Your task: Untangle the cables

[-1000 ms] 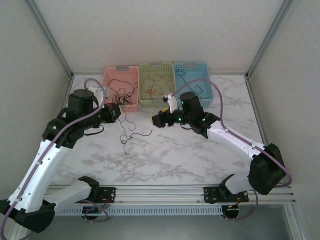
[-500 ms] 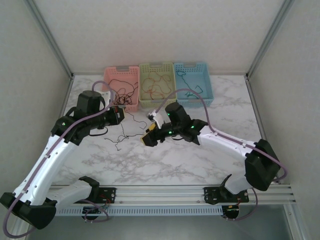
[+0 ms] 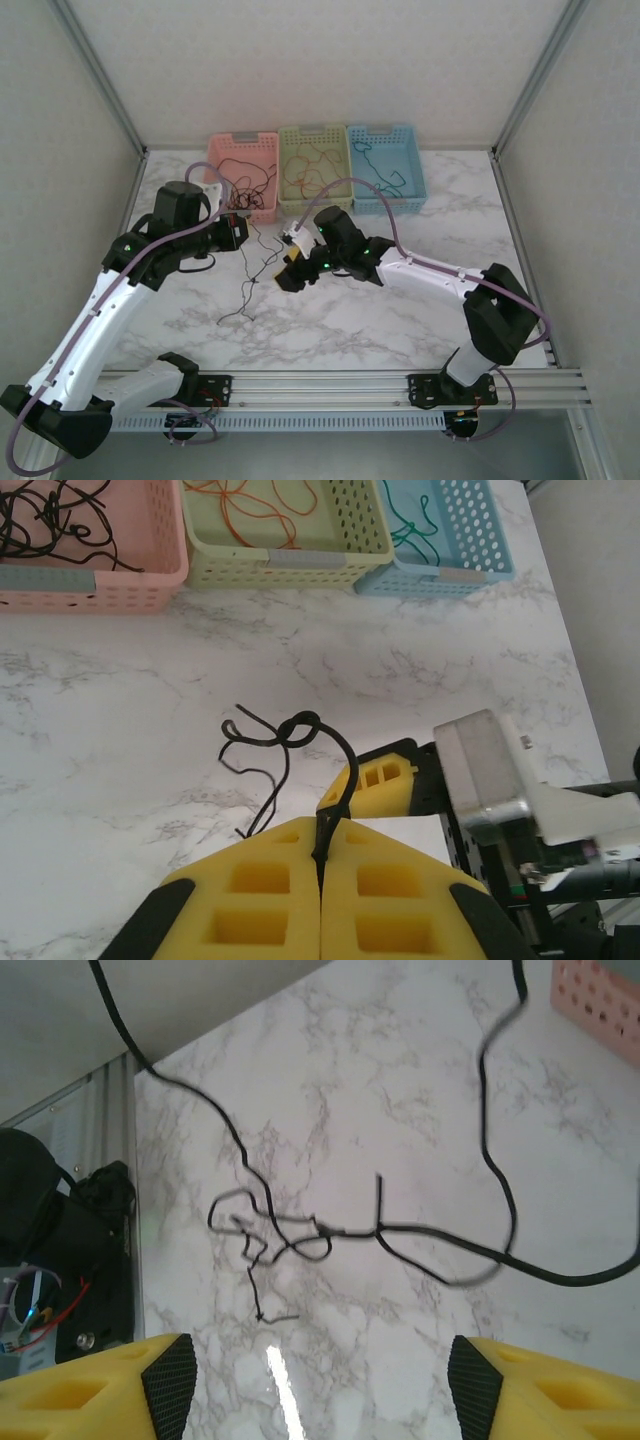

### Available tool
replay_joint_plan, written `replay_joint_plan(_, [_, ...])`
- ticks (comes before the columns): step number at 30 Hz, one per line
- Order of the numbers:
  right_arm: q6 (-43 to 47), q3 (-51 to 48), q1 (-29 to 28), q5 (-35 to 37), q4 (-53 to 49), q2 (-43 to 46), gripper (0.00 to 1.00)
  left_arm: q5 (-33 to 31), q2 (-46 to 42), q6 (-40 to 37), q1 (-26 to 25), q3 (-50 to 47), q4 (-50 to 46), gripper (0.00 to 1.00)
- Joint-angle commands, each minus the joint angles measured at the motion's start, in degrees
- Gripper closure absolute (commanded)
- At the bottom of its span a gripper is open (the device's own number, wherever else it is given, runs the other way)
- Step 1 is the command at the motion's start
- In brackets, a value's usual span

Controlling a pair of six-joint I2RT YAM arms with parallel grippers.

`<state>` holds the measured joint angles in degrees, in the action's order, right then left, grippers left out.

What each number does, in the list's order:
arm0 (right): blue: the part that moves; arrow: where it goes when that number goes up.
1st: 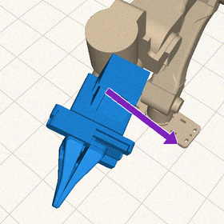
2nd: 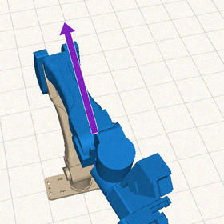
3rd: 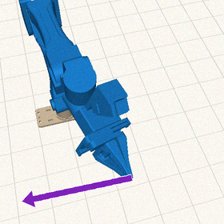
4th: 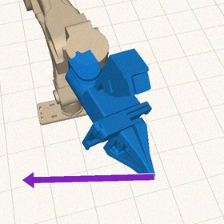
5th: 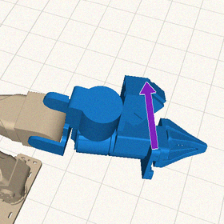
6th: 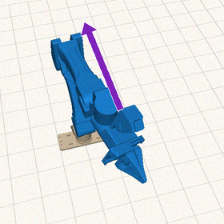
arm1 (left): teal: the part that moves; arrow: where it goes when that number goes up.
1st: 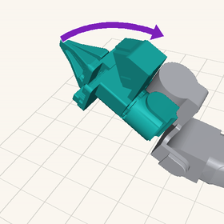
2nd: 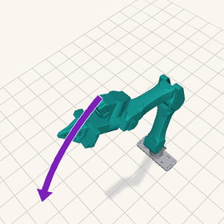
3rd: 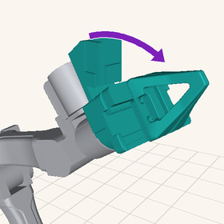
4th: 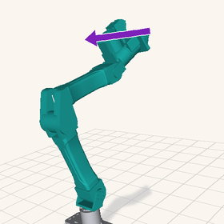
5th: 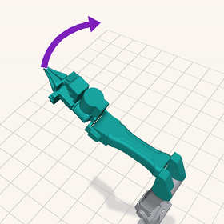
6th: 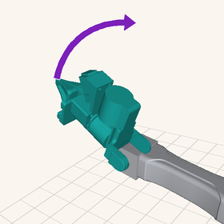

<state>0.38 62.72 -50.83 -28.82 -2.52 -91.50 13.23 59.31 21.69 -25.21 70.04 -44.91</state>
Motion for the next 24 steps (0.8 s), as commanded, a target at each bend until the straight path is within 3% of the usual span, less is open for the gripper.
replay_joint_plan(1, [3.44, 2.90, -0.21, -3.80, -0.90, 1.42, 0.33, -0.25, -0.66, -1.71, 0.53, 0.32, -1.22, 1.00])
replay_joint_plan(6, [-3.90, 3.38, -0.18, 2.33, 0.63, 2.75, 0.31, -0.94, -1.37, -0.91, 0.51, -0.50, -0.21, 1.00])
replay_joint_plan(10, [-21.35, 4.16, -0.20, 11.58, 0.72, 1.24, 0.32, -1.28, -1.89, 1.04, 0.54, -1.43, 1.25, 1.00])
replay_joint_plan(16, [-46.50, 2.49, -0.54, 15.05, 5.97, -2.44, 0.34, -1.26, -1.32, 1.26, 0.54, -2.10, 2.00, 1.00])
replay_joint_plan(20, [-51.13, 5.46, -0.58, 17.26, 2.54, -5.06, 0.35, -1.68, -1.21, 1.07, 0.54, -1.84, 1.67, 1.00])
replay_joint_plan(24, [-52.51, 7.77, -0.51, 16.97, 1.73, -8.21, 0.45, -1.37, -1.21, 1.15, 0.53, -1.75, 1.62, 1.00])
